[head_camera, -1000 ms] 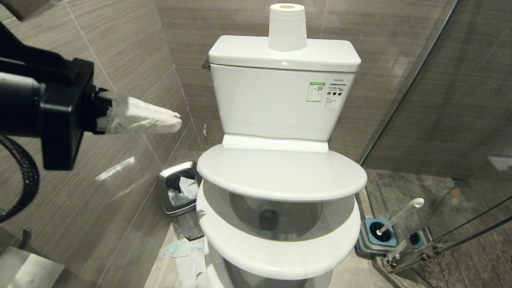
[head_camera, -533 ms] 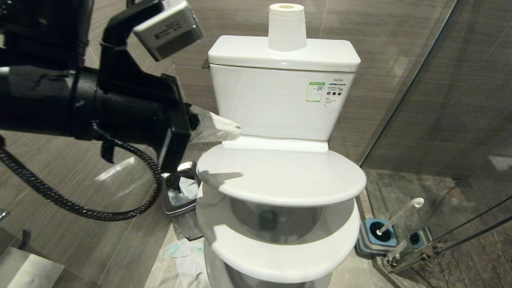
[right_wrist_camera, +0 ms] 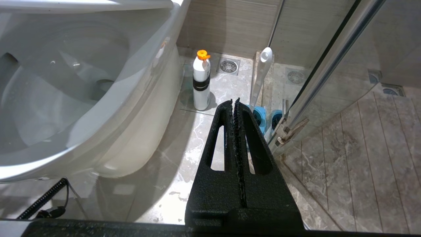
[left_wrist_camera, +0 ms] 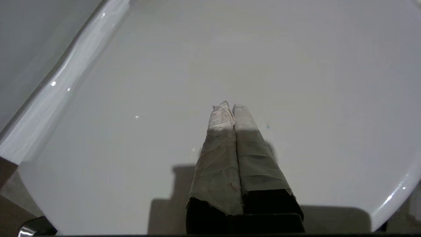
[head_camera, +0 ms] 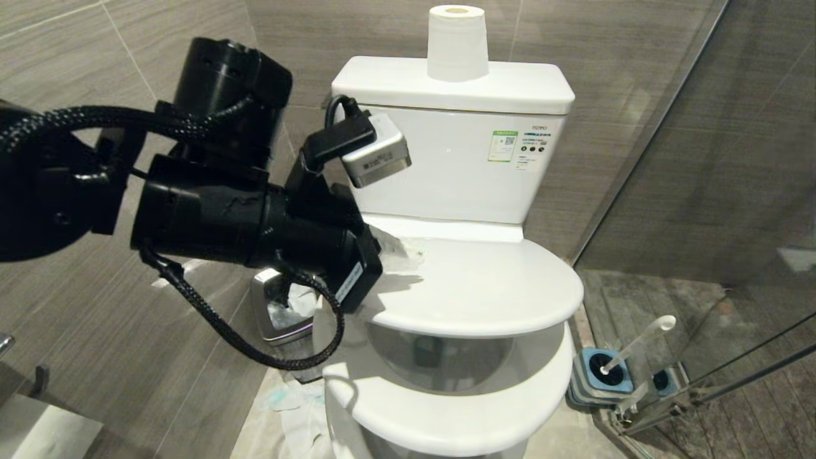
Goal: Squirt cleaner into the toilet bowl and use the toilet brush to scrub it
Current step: Close the toilet lid
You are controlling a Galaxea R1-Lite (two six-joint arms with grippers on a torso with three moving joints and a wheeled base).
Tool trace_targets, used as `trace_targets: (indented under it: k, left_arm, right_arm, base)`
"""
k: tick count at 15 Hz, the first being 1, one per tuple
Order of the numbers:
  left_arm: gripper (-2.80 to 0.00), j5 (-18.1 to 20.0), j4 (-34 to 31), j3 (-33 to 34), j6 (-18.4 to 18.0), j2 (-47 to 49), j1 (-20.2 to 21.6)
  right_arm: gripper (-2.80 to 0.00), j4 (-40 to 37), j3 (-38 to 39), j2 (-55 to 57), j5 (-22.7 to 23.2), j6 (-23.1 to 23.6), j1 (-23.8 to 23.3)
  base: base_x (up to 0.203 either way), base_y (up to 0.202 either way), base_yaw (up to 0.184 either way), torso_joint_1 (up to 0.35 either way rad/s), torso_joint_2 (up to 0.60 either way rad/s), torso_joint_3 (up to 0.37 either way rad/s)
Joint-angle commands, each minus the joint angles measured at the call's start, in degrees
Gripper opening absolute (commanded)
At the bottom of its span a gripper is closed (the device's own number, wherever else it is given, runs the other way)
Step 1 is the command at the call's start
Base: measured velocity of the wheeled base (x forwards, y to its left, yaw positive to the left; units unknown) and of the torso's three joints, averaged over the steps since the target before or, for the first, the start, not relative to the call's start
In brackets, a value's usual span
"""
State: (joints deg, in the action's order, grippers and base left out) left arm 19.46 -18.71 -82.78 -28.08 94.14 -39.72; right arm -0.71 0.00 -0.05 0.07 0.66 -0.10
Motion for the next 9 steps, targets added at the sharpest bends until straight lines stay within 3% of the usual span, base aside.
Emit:
trace_targets:
  k: [1,9]
  left_arm:
    - [-2.80,-0.12,0.01,3.29,-0.28,0.51,-0.33]
    - [-2.80,-0.70,4.10,13.67,-1.00,0.31,-2.55]
  right_arm:
    - [-2.80,0.00,0.00,0.05,0.02,0.04,0.01]
    - [-2.80,0.00,0.00,0.05,0.02,0.04,0.01]
  base:
    - [0.000,0.000,0.000,0.000,0.00,0.000]
    - [0.000,0.000,0.000,0.000,0.00,0.000]
